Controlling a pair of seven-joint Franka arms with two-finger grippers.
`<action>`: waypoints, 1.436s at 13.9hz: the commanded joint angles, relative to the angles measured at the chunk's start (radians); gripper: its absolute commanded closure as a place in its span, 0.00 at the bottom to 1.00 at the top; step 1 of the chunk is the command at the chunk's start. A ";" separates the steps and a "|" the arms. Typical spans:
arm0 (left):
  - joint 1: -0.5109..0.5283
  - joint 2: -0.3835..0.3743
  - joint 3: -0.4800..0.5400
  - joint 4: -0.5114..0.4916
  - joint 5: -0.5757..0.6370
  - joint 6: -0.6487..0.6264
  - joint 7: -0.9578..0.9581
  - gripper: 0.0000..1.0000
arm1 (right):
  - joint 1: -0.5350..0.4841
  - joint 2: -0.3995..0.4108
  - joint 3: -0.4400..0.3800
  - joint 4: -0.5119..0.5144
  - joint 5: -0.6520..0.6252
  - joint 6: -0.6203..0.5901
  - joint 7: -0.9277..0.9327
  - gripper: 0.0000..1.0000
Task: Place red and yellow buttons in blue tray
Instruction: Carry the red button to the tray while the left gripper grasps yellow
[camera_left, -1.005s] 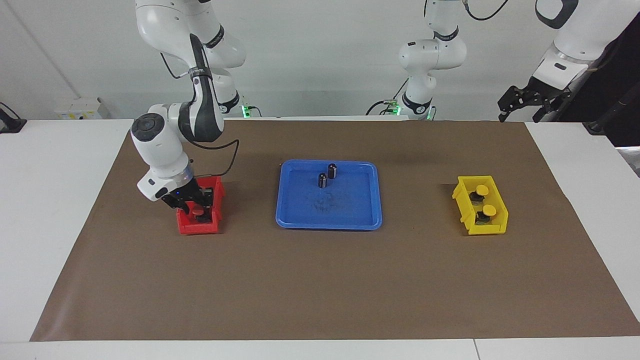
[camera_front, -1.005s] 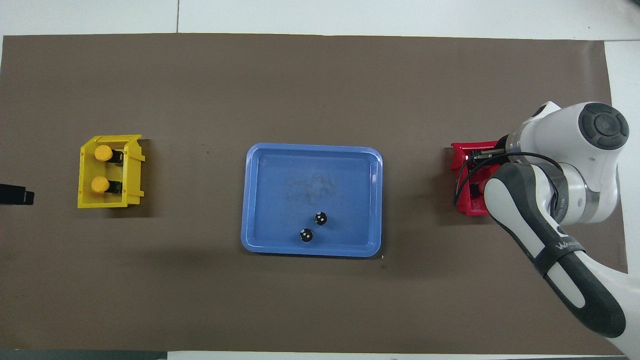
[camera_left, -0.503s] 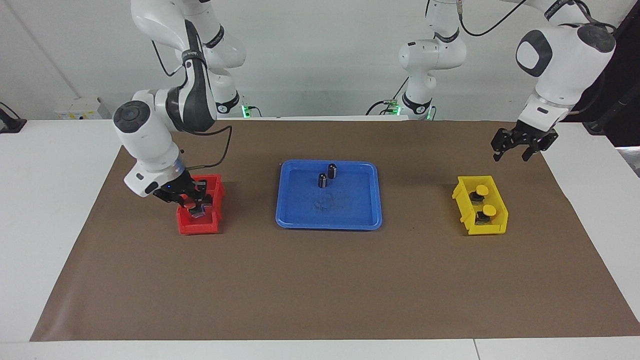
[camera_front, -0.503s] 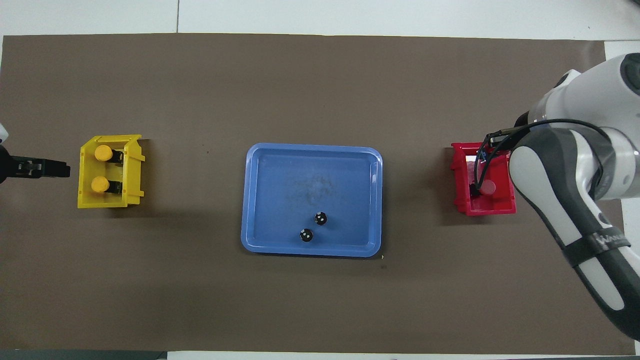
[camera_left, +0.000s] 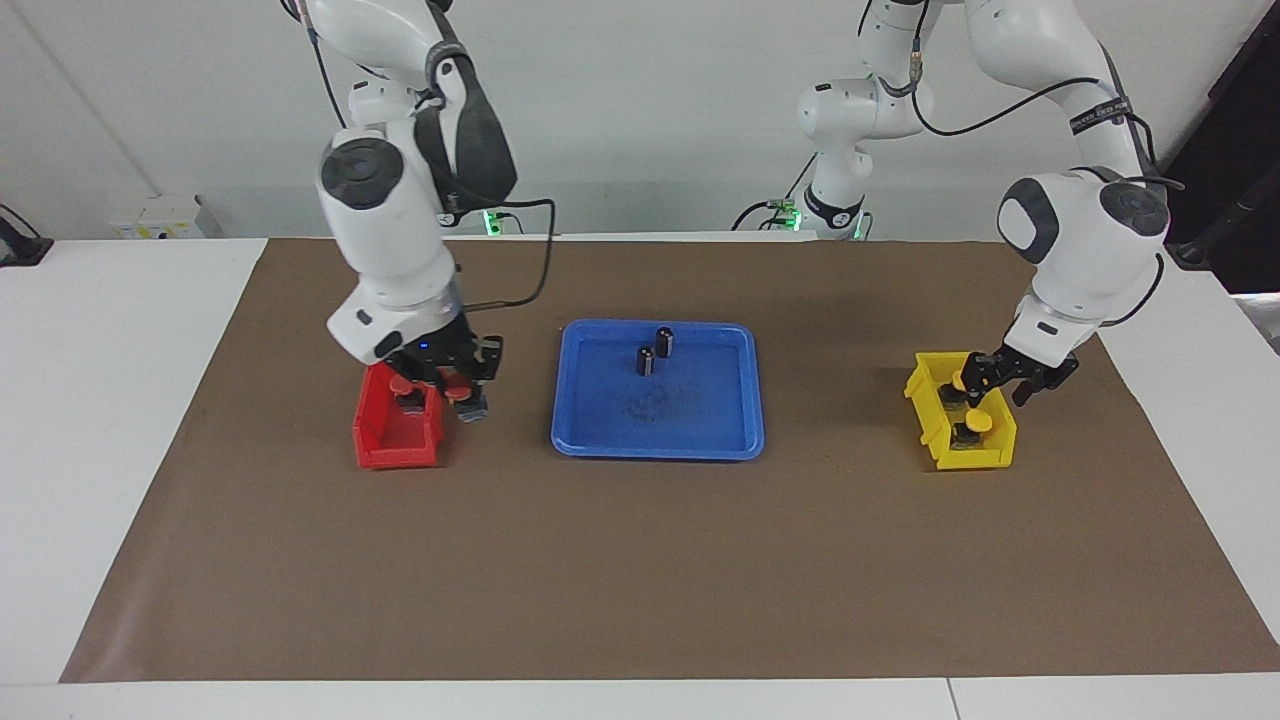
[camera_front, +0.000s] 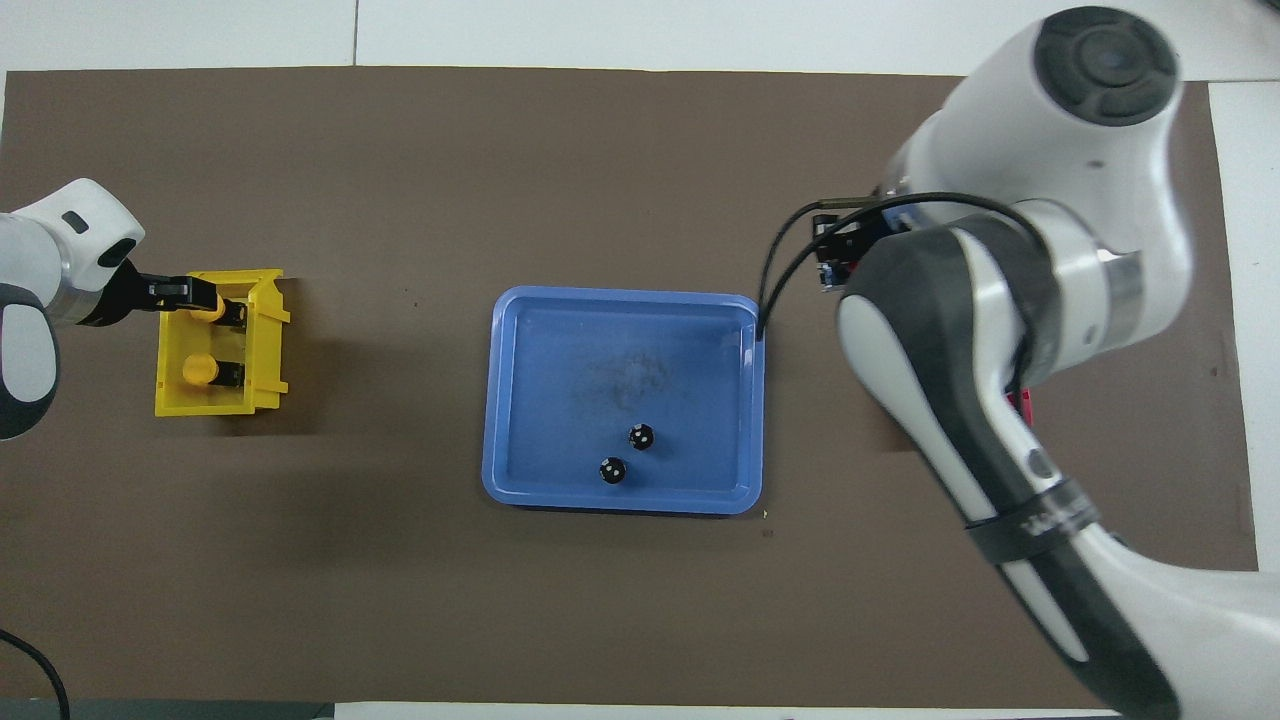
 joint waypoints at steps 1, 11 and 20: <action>-0.006 0.019 0.005 0.005 -0.012 0.030 -0.010 0.30 | 0.139 0.100 -0.004 0.040 -0.010 0.084 0.207 0.75; -0.011 0.083 0.004 -0.013 -0.015 0.102 -0.042 0.68 | 0.242 0.111 -0.004 -0.156 -0.067 0.253 0.309 0.64; -0.078 0.108 0.004 0.472 -0.005 -0.488 -0.178 0.99 | -0.003 -0.079 -0.017 -0.146 -0.070 0.069 -0.037 0.20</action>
